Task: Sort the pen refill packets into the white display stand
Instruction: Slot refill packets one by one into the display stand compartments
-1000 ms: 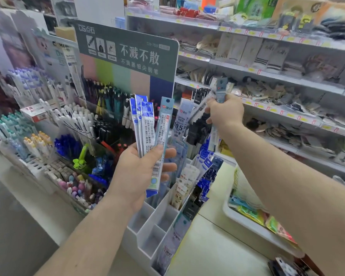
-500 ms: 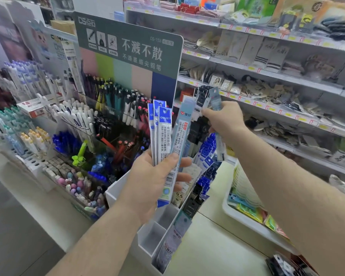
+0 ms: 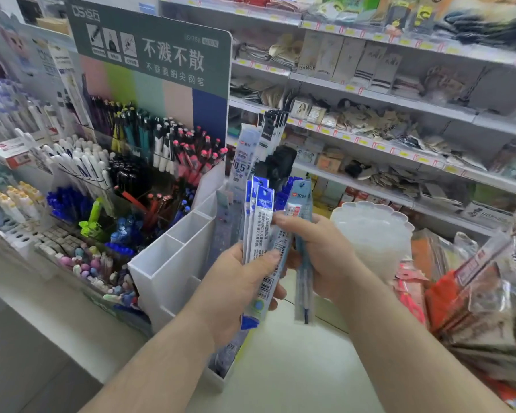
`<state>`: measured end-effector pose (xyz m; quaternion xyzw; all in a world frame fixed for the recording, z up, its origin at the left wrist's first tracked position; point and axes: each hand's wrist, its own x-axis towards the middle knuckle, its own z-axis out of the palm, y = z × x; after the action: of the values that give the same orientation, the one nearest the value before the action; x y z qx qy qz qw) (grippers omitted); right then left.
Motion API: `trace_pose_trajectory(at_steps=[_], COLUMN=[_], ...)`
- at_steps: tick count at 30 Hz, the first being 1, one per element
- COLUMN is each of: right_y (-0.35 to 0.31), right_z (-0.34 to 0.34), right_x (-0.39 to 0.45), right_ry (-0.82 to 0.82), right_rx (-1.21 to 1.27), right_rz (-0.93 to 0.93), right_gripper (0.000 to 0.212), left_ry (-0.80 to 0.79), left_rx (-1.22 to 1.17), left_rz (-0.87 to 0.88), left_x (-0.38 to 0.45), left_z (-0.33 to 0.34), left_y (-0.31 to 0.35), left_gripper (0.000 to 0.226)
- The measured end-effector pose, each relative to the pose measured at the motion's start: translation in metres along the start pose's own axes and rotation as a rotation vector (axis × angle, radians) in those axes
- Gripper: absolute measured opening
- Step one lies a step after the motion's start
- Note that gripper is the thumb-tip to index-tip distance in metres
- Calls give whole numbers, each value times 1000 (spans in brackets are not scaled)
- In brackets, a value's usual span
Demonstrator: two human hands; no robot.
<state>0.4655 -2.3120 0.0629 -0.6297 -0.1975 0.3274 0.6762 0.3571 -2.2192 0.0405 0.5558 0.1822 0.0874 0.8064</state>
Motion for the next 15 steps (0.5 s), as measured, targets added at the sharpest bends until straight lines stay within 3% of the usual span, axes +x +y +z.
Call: trace_pose_trajectory(at_steps=[3,6,8,9,12,15], right_y=[2,3,3,2,4,5], right_z=[-1,-1,1,3,-3,-8], right_x=[-5,-11,-17,-20,-22,-28], right_ry=[173,286,300,305,337,372], right_rx=[-37,-72,-86,-67,130,326], right_rz=[4,6,16,33,102,69], right_gripper=[5,18,17,19,49,39], left_ry=[88,162,146,135,154,119], left_rx=[178,404,480,471,212,23], left_rz=[21,102,125,128,44,-25], left_x=[1,-1,-4,-5,-6,-9], left_z=[2,1,4,6,7,7], left_y=[-11,-20,-23,-23,-22,-20], left_gripper=[9,39,40,34,16,17])
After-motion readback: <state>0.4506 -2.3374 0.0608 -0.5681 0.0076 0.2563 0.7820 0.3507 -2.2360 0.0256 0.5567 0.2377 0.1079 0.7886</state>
